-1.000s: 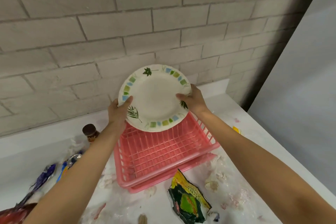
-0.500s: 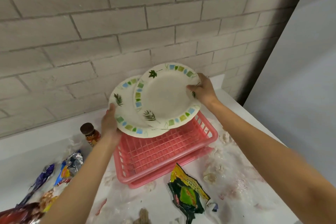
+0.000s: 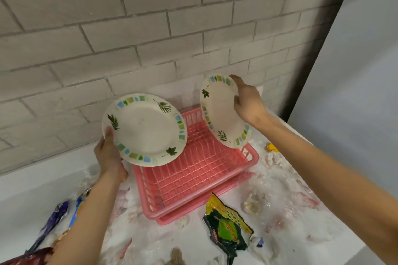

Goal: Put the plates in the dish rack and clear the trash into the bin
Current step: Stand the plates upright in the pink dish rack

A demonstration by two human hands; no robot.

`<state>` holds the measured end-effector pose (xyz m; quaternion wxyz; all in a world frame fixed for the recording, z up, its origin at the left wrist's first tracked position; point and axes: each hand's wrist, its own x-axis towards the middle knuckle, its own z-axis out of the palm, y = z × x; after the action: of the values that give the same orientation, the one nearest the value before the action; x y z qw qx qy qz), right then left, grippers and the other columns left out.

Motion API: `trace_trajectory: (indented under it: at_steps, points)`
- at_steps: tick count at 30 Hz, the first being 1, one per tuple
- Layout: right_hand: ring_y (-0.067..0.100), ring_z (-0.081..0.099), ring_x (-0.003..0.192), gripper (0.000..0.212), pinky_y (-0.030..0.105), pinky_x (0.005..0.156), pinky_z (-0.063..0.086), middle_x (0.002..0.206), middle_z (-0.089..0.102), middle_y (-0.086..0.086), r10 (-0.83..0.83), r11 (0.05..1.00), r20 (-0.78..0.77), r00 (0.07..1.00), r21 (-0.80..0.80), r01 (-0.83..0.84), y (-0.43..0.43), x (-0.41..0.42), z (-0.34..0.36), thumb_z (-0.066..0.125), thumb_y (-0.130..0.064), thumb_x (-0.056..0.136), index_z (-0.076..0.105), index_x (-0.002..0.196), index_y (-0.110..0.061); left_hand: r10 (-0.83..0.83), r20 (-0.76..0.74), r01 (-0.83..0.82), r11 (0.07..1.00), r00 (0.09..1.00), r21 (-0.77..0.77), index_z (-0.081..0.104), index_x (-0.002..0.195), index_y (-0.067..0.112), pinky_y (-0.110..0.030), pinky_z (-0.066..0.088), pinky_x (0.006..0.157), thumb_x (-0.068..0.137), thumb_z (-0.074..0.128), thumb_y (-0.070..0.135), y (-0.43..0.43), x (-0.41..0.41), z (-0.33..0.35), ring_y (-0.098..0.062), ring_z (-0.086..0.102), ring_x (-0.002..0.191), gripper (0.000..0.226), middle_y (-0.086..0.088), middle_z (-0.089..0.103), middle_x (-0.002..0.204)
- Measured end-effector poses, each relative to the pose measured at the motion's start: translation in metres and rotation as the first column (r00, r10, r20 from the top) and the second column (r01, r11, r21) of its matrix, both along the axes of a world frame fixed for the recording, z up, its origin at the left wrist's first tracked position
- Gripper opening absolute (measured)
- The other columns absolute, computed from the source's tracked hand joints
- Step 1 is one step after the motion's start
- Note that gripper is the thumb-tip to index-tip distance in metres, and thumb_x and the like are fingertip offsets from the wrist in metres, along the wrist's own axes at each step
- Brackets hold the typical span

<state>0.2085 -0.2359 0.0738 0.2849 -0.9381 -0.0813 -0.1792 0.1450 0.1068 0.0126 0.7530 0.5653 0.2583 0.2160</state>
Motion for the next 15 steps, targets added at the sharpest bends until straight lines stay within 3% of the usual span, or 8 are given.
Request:
trace_trajectory:
  at_steps: [2, 6, 11, 15]
  points:
    - [0.018, 0.048, 0.056, 0.081, 0.029, 0.056, 0.041, 0.067, 0.049, 0.0, -0.015, 0.996, -0.028, 0.999, -0.086, 0.012, 0.011, -0.001, -0.002, 0.041, 0.012, 0.079, 0.022, 0.153, -0.013, -0.007, -0.015, 0.007, 1.0, 1.0, -0.001, 0.065, 0.11, 0.017, -0.031, 0.056, 0.077, 0.096, 0.058, 0.038, -0.002, 0.001, -0.001, -0.011, 0.067, 0.081, 0.026, 0.004, 0.07, 0.099]
    - [0.025, 0.048, 0.062, 0.089, 0.032, 0.057, 0.04, 0.069, 0.042, -0.002, -0.005, 0.988, -0.044, 0.999, -0.153, -0.002, 0.022, -0.003, -0.001, 0.042, 0.013, 0.074, 0.019, 0.155, -0.015, -0.002, -0.026, 0.002, 1.0, 1.0, -0.009, 0.067, 0.1, 0.021, -0.037, 0.056, 0.085, 0.094, 0.06, 0.039, -0.001, 0.004, -0.005, -0.016, 0.068, 0.087, 0.02, 0.0, 0.071, 0.104]
    - [0.033, 0.057, 0.076, 0.091, 0.038, 0.065, 0.05, 0.105, 0.06, 0.015, 0.006, 0.989, -0.101, 0.995, -0.145, -0.02, 0.028, -0.005, -0.014, 0.042, 0.012, 0.073, 0.02, 0.154, -0.024, 0.004, -0.04, -0.007, 0.997, 0.999, -0.077, 0.062, 0.125, 0.014, -0.037, 0.056, 0.083, 0.094, 0.06, 0.04, -0.003, 0.006, -0.01, -0.02, 0.068, 0.098, 0.041, -0.003, 0.069, 0.116]
    - [0.03, 0.054, 0.074, 0.09, 0.036, 0.064, 0.046, 0.108, 0.061, 0.016, 0.0, 0.991, -0.14, 0.99, -0.136, -0.019, 0.029, -0.005, -0.023, 0.042, 0.011, 0.074, 0.021, 0.154, -0.024, -0.013, -0.046, 0.008, 0.992, 0.999, -0.123, 0.064, 0.117, 0.017, -0.037, 0.056, 0.082, 0.096, 0.059, 0.038, -0.007, 0.004, -0.012, -0.019, 0.068, 0.096, 0.03, -0.001, 0.07, 0.11]
